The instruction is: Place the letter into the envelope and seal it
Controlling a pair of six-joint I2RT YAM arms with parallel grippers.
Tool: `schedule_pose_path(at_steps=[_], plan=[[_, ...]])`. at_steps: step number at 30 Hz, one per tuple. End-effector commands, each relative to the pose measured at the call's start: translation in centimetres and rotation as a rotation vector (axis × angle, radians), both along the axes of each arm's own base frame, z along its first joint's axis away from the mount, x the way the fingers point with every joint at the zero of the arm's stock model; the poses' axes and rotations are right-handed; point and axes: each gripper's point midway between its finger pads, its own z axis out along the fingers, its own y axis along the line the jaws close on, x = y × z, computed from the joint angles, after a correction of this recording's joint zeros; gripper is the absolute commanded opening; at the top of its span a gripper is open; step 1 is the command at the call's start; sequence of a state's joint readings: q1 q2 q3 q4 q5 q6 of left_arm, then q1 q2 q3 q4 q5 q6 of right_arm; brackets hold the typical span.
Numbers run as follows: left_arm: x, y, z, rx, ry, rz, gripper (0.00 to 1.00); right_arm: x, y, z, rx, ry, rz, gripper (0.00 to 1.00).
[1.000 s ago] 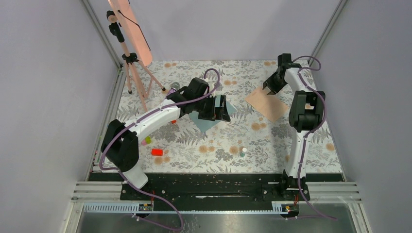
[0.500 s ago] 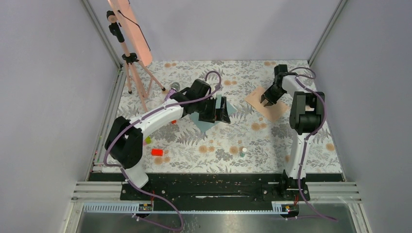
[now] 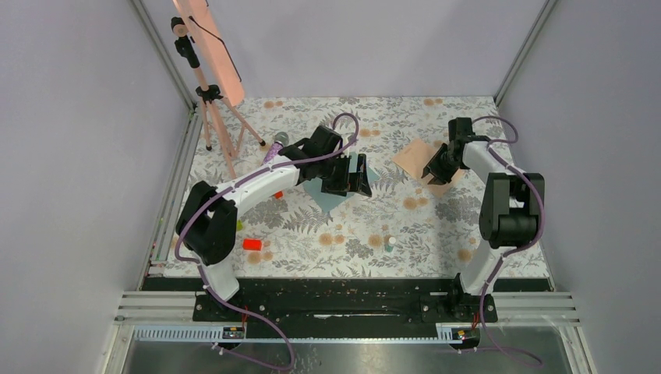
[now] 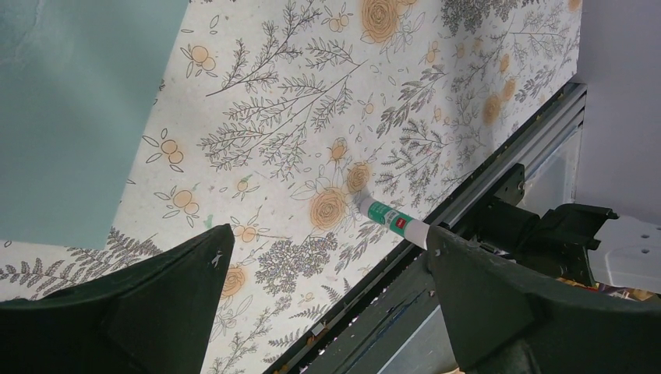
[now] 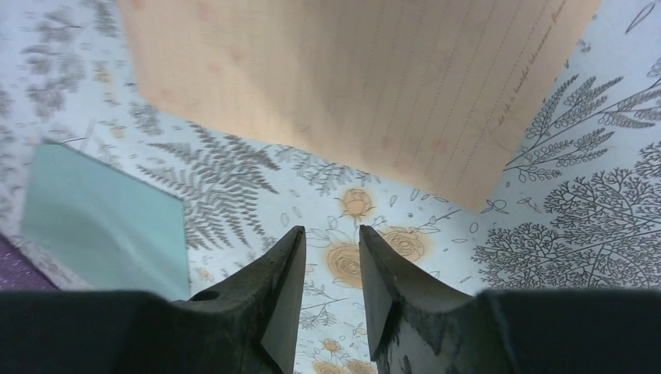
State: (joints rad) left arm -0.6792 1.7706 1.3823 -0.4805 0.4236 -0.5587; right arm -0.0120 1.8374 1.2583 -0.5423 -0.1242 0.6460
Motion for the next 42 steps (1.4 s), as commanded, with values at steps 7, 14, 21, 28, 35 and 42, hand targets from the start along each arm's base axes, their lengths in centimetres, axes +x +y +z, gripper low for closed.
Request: schedule_pose_path(at_steps=[7, 14, 21, 28, 35, 42], plan=[[0.6, -0.6, 2.6, -0.044, -0.067, -0.003, 0.98, 1.5, -0.2, 5.1, -0.043, -0.177, 0.062, 0.46], [0.4, -1.5, 2.4, -0.046, -0.068, -0.025, 0.98, 1.2, -0.3, 5.0, -0.045, -0.172, 0.053, 0.52], [0.3, -3.1, 2.4, -0.055, -0.068, -0.055, 0.98, 1.8, -0.6, 5.7, -0.063, -0.195, 0.050, 0.56], [0.9, -3.4, 2.8, -0.055, -0.096, -0.060, 0.98, 2.4, -0.8, 6.3, -0.077, -0.213, 0.053, 0.58], [1.9, -3.5, 4.2, -0.069, -0.193, -0.063, 0.98, 3.1, -1.2, 7.3, -0.099, -0.242, 0.043, 0.60], [6.7, -6.7, 5.9, -0.109, -0.287, -0.021, 0.95, 4.4, -2.9, 6.7, -0.132, -0.224, -0.007, 0.63]])
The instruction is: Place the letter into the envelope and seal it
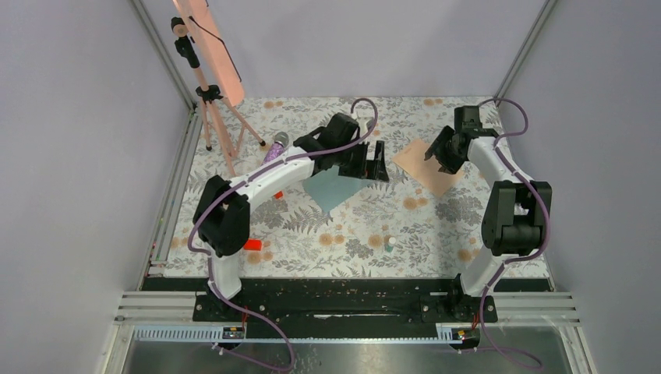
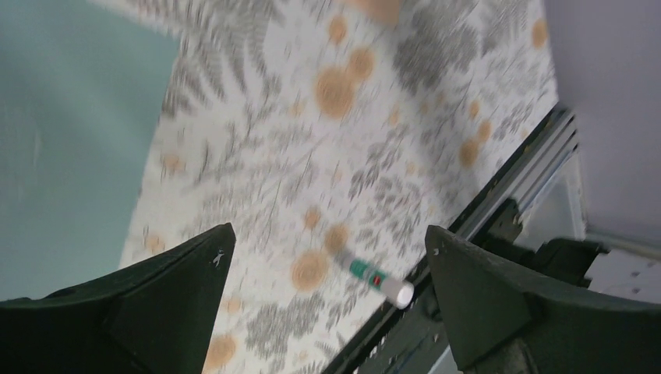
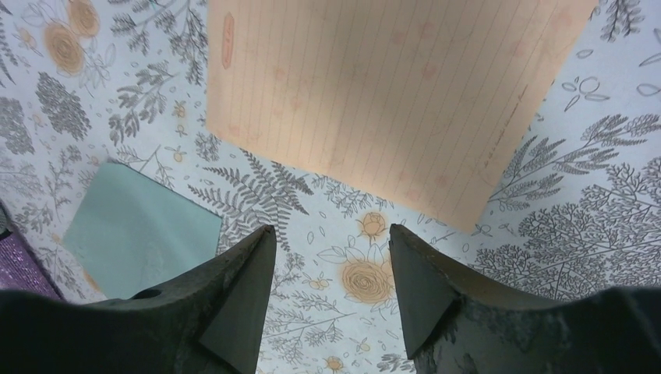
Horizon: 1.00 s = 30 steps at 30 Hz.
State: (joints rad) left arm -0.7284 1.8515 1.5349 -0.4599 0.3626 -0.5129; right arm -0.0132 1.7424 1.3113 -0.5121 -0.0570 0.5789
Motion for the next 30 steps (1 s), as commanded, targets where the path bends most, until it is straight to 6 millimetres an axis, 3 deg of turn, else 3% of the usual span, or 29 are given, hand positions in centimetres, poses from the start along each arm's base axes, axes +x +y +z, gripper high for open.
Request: schedule_pose_path(at_steps=[1, 3, 4, 10, 16, 19, 24, 30], plan=[[5.1, -4.1, 4.2, -0.115, -0.152, 0.008, 0.95, 1.8, -1.7, 1.3, -0.027, -0.034, -0.058, 0.63], [6.6, -6.0, 3.6, -0.140, -0.130, 0.009, 0.95, 1.7, -2.3, 0.8, -0.013, -0.013, -0.098, 0.62], [7.4, -7.1, 4.6, -0.173, -0.138, 0.009, 0.95, 1.5, -2.6, 0.5, -0.005, -0.004, -0.114, 0.63], [11.2, -11.8, 5.5, -0.401, -0.121, 0.056, 0.94, -0.3, -3.9, -0.9, 0.063, 0.047, -0.179, 0.63], [14.6, -15.2, 5.5, -0.672, -0.018, 0.142, 0.92, -2.0, -5.1, -1.5, 0.124, 0.054, -0.200, 0.69], [15.9, -16.0, 4.9, -0.742, 0.008, 0.182, 0.91, -2.3, -5.3, -2.3, 0.148, 0.063, -0.202, 0.70], [17.4, -16.3, 1.3, -0.716, 0.038, 0.257, 0.91, -2.2, -5.3, -3.5, 0.178, 0.095, -0.198, 0.70], [16.9, -16.3, -3.6, -0.638, 0.159, 0.301, 0.90, -2.0, -5.0, -4.2, 0.214, 0.113, -0.200, 0.70]])
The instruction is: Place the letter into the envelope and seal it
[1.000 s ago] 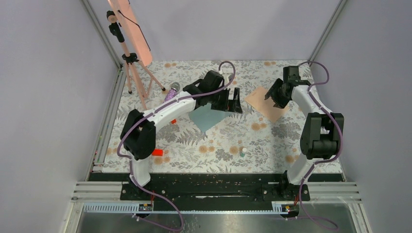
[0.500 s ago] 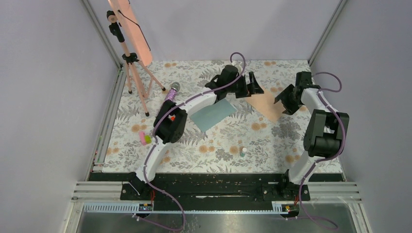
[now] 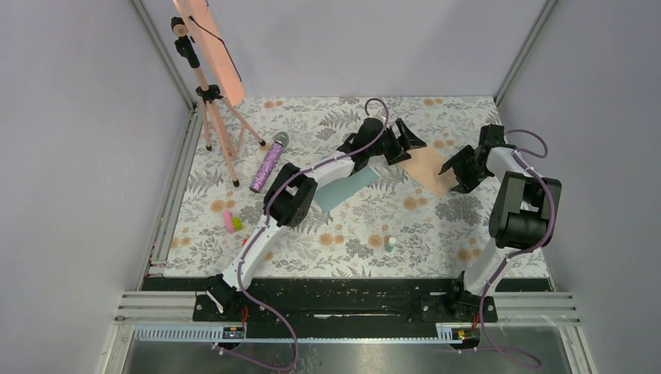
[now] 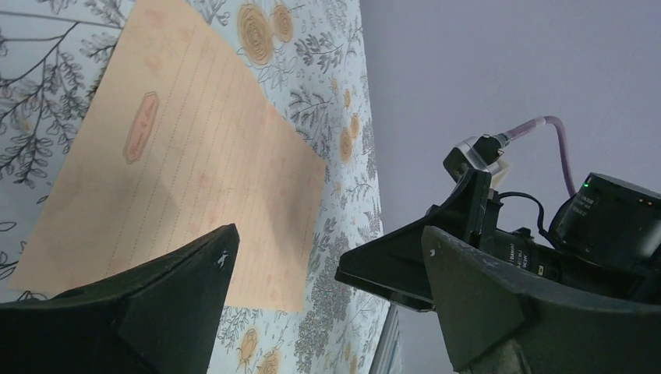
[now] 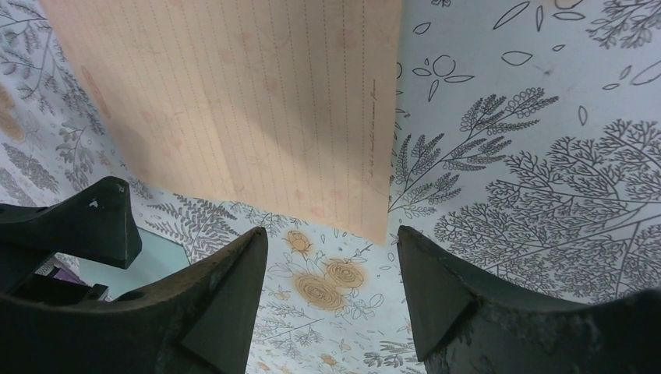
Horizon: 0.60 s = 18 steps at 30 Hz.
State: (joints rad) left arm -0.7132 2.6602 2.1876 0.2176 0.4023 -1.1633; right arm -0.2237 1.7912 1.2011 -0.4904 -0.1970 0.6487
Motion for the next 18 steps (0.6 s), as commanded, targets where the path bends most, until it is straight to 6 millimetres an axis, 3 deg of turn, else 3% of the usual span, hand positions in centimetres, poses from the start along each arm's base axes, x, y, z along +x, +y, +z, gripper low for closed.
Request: schedule_pose_path(at_steps=[1, 6, 12, 18], plan=[[0.5, -0.3, 1.4, -0.040, 0.012, 0.021, 0.90, 0.8, 0.4, 0.3, 0.041, -0.022, 0.007, 0.70], [-1.4, 0.6, -0.4, 0.049, 0.043, 0.005, 0.89, 0.6, 0.4, 0.5, 0.047, -0.028, 0.001, 0.70], [-4.6, 3.4, -2.4, 0.135, 0.091, -0.003, 0.89, -0.6, 0.3, 0.4, 0.042, -0.022, 0.000, 0.70], [-8.6, 5.3, -2.4, 0.177, 0.114, -0.051, 0.88, -1.5, 0.1, 0.9, 0.032, -0.034, 0.000, 0.70]])
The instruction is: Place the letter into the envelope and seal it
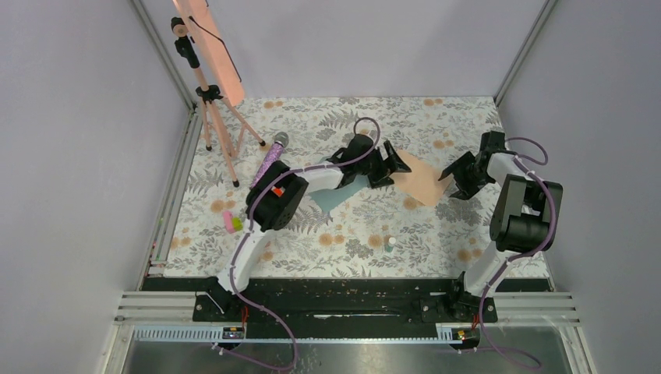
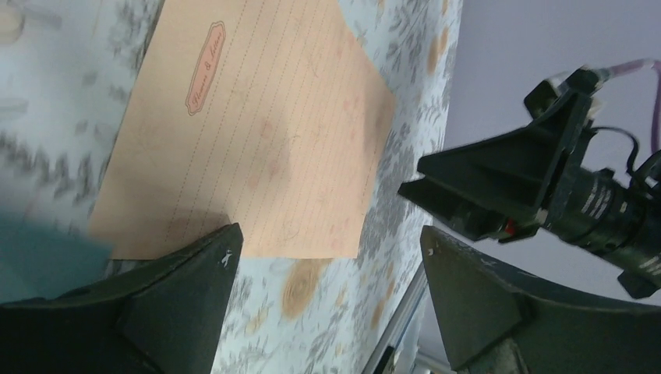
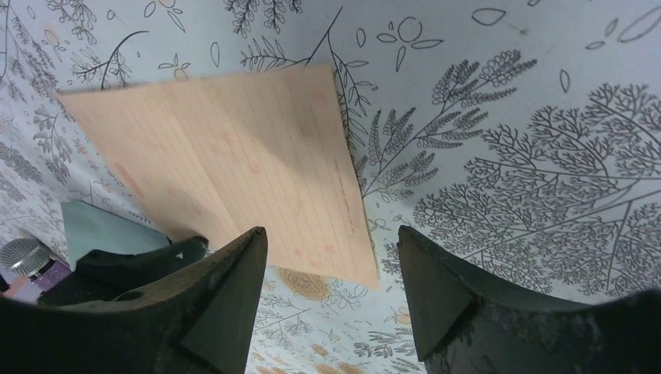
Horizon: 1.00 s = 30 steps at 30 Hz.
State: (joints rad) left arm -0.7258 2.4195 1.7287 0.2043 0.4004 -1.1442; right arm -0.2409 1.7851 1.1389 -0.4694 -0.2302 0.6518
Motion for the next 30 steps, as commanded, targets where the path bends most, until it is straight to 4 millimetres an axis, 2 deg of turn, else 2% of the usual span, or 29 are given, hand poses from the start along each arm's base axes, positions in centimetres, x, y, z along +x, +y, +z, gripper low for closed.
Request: schedule_pose_path(at_steps=[1, 5, 8, 11, 16, 18, 23, 25, 30], plan=[[-2.9, 1.1, 2.6, 0.014, -0.046, -0.047, 0.88, -0.3, -0.2, 2.2, -0.012, -0.062, 0.005, 0.70], [-5.4, 2.2, 4.9, 0.019, -0.090, -0.090, 0.88, -0.5, -0.3, 2.4, -0.013, -0.069, 0.000, 0.70], [-6.0, 3.0, 7.3, 0.013, -0.149, -0.094, 0.88, -0.5, -0.1, 2.5, -0.001, -0.081, -0.006, 0.70], [-5.7, 2.9, 9.6, -0.012, -0.191, -0.091, 0.88, -0.5, 0.3, 2.3, 0.024, -0.087, -0.017, 0.70], [-4.1, 0.6, 12.2, -0.082, -0.221, -0.114, 0.88, -1.0, 0.8, 1.6, 0.055, -0.080, -0.037, 0.70], [-2.8, -0.4, 11.9, -0.086, -0.228, -0.103, 0.88, -1.3, 1.2, 1.2, 0.076, -0.074, -0.046, 0.70], [-0.9, -2.3, 7.6, -0.031, -0.141, -0.104, 0.87, -2.3, 2.1, -0.1, 0.120, -0.062, -0.071, 0.69], [-0.7, -2.4, 5.7, -0.014, -0.106, -0.095, 0.87, -2.7, 2.2, -0.7, 0.130, -0.051, -0.074, 0.69], [-1.0, -1.8, 2.7, 0.039, -0.054, -0.088, 0.87, -3.3, 2.7, -1.7, 0.153, -0.035, -0.082, 0.69]])
